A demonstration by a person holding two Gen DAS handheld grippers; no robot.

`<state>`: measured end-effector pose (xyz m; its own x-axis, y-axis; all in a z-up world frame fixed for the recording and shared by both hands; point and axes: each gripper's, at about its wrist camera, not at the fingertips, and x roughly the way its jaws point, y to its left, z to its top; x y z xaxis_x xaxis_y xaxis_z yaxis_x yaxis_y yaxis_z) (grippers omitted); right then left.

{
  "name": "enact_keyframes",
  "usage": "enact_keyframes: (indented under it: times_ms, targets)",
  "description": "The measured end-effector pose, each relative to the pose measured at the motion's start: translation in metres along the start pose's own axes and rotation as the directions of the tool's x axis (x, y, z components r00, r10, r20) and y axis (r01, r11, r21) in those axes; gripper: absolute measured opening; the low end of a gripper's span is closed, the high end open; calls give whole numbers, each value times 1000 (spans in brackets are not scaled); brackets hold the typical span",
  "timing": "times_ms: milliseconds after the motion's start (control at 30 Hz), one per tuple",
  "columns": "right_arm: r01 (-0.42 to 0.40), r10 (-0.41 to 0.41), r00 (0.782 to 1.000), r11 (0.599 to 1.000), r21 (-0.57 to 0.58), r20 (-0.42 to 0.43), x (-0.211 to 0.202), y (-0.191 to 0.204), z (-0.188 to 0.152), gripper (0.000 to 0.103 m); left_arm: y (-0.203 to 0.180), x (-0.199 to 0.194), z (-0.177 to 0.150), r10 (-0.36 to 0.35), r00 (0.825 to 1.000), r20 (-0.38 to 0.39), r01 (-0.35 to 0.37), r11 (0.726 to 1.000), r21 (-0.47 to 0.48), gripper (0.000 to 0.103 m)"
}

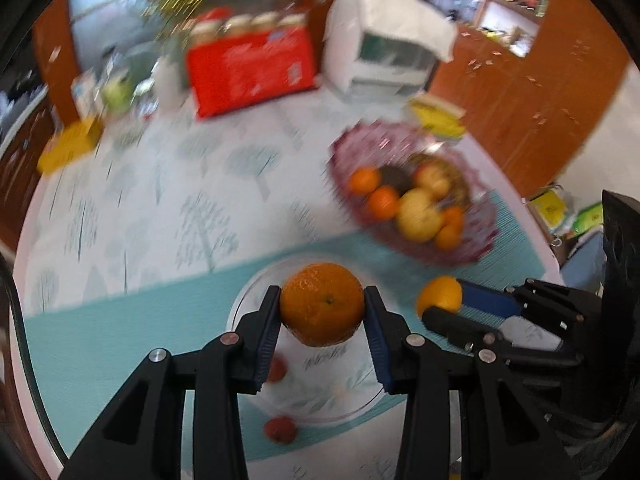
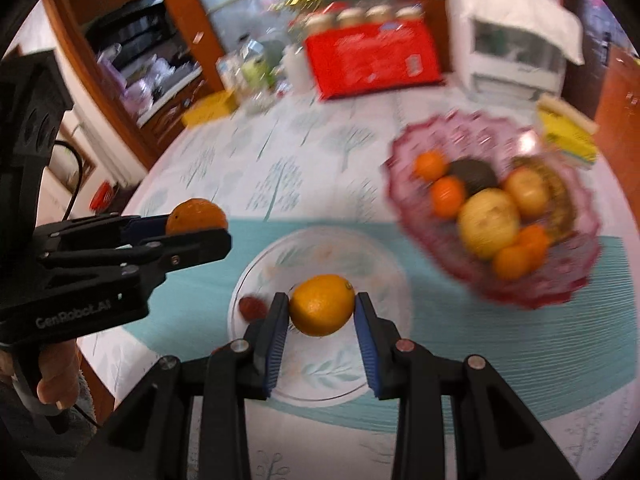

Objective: Organize fruits
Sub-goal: 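Carry both held fruits over the pink bowl, then lower both fruits into the bowl and open both tools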

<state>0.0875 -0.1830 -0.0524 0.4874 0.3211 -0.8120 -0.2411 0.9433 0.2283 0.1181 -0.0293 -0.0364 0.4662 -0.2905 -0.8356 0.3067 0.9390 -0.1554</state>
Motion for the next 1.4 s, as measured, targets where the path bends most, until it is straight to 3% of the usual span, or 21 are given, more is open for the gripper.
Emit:
enact_keyframes:
  times_ms: [267,467,600,767,933,1167,1400]
  targets:
    - [127,-133,978,991,47,159,-70,-63,60,34,-48,-19,69,-14,994,108,2,994,110,39]
    - [185,-200,957,979,88,209,-79,-103,107,34,-70,-4,111,-1,990,142,-18,992,128,39]
    - [148,-176,966,977,155,189,-58,-130,130,34,-78,28,129,28,992,124,-43,992,120,39]
    - [71,-102,988,966,247,116,-5,-157,145,34,-79,91,131,28,1000,13,-29,996,79,39]
    - [63,-74,997,953,296,25,55,-176,146,34,-82,141,125,32,998,-60,-28,997,68,39]
    - [53,-34,997,948,313,-65,111,-188,142,34,-78,182,132,47,997,-60,-46,999,21,39]
    - [43,-16,995,959,280,-97,131,-191,144,35,-75,212,131,80,994,-72,-79,997,11,41]
